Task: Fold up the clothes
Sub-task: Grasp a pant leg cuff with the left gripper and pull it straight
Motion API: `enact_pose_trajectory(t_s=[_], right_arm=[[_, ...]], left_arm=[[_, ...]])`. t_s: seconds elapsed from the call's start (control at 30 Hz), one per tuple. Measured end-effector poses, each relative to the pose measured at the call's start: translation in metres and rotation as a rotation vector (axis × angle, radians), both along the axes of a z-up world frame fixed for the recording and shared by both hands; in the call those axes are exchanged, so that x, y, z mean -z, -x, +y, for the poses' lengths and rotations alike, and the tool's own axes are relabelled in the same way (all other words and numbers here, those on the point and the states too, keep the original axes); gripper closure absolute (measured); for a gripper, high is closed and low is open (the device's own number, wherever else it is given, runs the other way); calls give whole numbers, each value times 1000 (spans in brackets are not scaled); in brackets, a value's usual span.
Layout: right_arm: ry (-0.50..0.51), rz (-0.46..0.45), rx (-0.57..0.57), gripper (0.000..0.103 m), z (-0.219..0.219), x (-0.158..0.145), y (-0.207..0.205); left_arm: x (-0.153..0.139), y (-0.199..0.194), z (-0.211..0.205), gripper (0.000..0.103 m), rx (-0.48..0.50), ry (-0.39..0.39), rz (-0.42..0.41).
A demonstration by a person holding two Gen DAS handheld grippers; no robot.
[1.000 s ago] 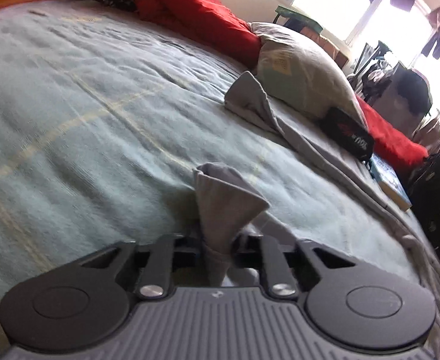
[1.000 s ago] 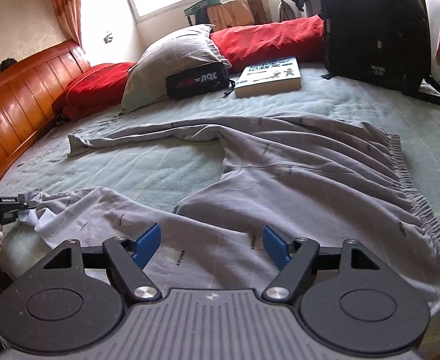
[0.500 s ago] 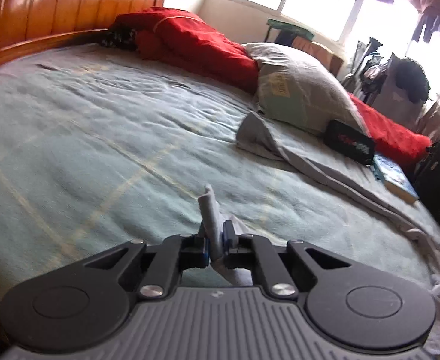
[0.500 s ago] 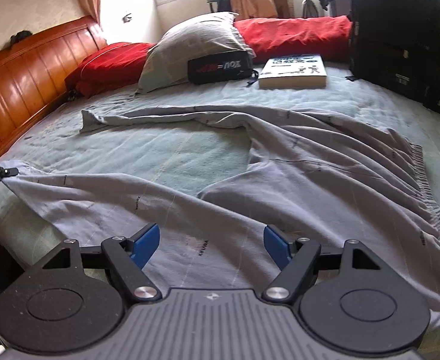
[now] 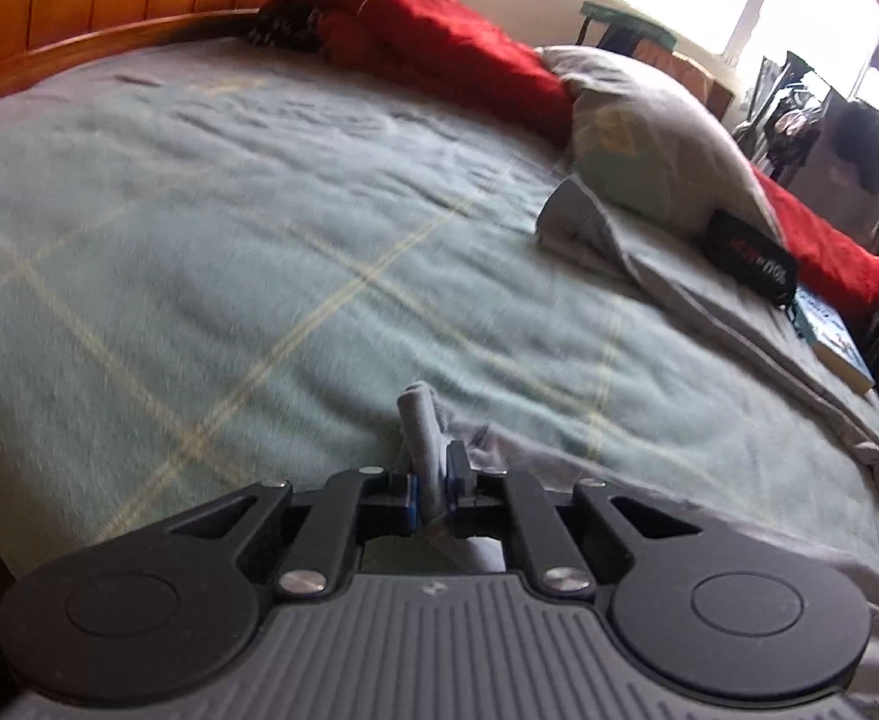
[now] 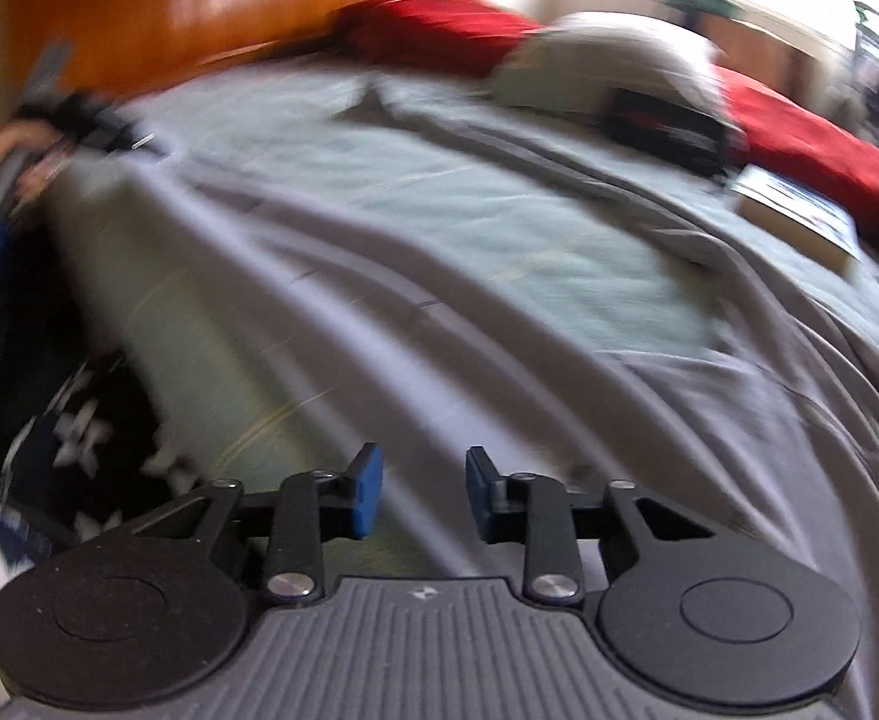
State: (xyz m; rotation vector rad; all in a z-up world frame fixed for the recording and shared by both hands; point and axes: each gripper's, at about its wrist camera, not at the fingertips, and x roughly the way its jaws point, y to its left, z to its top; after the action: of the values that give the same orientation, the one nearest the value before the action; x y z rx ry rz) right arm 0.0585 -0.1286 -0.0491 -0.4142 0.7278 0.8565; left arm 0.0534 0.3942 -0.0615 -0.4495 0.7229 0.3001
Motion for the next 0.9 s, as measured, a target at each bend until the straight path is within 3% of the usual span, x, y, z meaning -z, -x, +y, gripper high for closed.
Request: enact_pose_trajectory(t_s=[0.13, 0.37, 0.4, 0.43, 0.5, 0.7, 0.83, 0.9], right_arm=[[53, -43, -124, 72, 12, 3, 16], [99, -87, -143, 74, 25, 19, 5], [102, -94, -145, 83, 26, 19, 4], [111, -100, -148, 101, 28, 18, 3], [123, -105, -156, 101, 31, 15, 3], [11, 34, -195, 101, 13, -11, 1], [-17, 137, -180, 100, 7, -5, -4], [-12, 155, -146, 97, 7, -1, -8]], left_arm=[[3, -3, -5, 96, 6, -21, 21], [2, -4, -7, 96, 11, -28, 29], [2, -3, -7, 95, 10, -29, 28], [0, -3, -7, 95, 10, -29, 27], [-4, -1, -7, 95, 5, -32, 17], [-21, 9, -5, 94, -5, -47, -11], [-12, 11, -1, 91, -30, -57, 35], [-7, 11, 4, 82, -58, -50, 67]])
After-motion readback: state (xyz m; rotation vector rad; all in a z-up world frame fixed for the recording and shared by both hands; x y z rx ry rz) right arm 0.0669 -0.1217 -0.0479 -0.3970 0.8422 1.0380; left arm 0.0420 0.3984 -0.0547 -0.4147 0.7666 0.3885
